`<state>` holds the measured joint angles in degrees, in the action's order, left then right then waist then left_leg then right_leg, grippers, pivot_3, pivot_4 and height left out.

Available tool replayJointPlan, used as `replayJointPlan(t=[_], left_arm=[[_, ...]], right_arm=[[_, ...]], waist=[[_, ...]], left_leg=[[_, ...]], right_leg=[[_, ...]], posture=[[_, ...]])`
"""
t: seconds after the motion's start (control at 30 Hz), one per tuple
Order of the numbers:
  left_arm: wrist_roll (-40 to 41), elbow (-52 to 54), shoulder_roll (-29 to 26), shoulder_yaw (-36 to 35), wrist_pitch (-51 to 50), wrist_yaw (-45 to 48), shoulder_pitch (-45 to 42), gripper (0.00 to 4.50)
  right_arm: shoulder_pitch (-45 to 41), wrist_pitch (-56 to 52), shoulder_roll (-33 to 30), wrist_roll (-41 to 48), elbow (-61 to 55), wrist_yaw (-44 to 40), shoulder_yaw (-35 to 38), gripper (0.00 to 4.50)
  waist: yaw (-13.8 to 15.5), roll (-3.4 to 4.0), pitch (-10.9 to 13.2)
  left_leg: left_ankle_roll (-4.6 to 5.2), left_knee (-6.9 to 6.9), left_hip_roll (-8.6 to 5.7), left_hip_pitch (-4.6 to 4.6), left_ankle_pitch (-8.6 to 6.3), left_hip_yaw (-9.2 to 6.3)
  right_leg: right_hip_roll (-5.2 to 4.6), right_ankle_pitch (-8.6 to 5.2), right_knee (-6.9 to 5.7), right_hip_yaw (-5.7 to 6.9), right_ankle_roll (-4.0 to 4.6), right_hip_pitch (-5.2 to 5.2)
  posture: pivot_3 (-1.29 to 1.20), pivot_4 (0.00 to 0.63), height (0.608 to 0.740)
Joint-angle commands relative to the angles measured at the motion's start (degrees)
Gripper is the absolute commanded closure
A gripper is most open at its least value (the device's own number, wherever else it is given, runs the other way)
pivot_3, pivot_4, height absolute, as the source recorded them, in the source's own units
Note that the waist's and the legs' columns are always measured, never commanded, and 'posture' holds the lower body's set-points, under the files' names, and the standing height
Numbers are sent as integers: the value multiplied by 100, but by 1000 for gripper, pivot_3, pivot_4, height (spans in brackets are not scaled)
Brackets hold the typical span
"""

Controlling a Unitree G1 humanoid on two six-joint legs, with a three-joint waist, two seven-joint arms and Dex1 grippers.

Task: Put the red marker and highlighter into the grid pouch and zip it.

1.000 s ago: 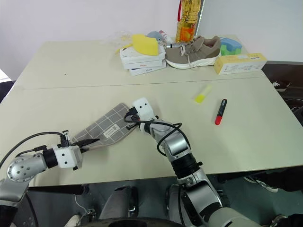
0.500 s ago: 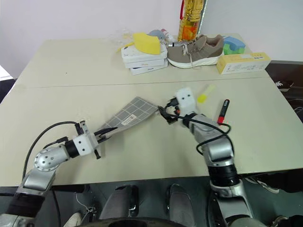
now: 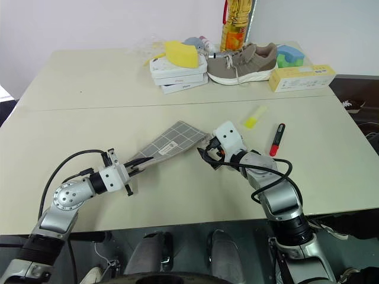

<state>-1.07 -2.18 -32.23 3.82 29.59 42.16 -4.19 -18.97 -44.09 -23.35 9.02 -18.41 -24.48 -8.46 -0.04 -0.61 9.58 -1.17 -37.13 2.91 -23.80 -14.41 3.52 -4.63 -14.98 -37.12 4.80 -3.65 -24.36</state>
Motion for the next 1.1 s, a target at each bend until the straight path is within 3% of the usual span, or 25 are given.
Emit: replayJointPlan(t=[0.03,0.17,0.27,0.5,0.97,1.07,1.1], left_arm=[[72,90,24,18,100,-90,8,4500],[149,166,36,7,66,-92,62,4500],[158,180,33,11,65,-98,79,4500],[218,184,41,-4,41,-99,79,4500],[140,185,387,13,-351,-412,-112,4500],[391,317,438,-47,-553,-371,-83,4500],[680,431,436,-110,-779,-277,-51,4500]], right_arm=[[-182,153,199,-74,163,177,54,15],[-272,272,346,-103,383,241,85,15],[-296,360,399,-95,463,238,96,814],[-303,498,442,-61,464,188,107,4304],[-94,495,192,-228,-101,-137,-352,4412],[-49,363,156,-161,-146,-175,-305,4412],[-18,303,121,-110,-185,-212,-250,4181]], waist=[[1,0,0],[-18,0,0],[-38,0,0],[-58,0,0],[-56,0,-1],[-57,0,-1],[-57,-1,-1]], left_leg=[[0,0,0,0,0,1],[0,0,0,0,0,2],[0,0,0,0,0,2],[0,0,0,0,0,2],[0,-3,-2,0,1,0],[0,-5,-2,0,1,0],[0,-6,-2,0,1,0]], right_leg=[[0,0,0,0,0,0],[1,0,-2,0,0,0],[1,0,-2,0,0,0],[1,1,-4,0,0,0],[1,1,-8,0,-1,2],[1,1,-9,0,-1,2],[1,1,-10,0,-1,2]], posture=[[0,150,740],[0,150,740],[0,150,740],[0,150,740],[0,150,740],[0,150,740],[0,150,740]])
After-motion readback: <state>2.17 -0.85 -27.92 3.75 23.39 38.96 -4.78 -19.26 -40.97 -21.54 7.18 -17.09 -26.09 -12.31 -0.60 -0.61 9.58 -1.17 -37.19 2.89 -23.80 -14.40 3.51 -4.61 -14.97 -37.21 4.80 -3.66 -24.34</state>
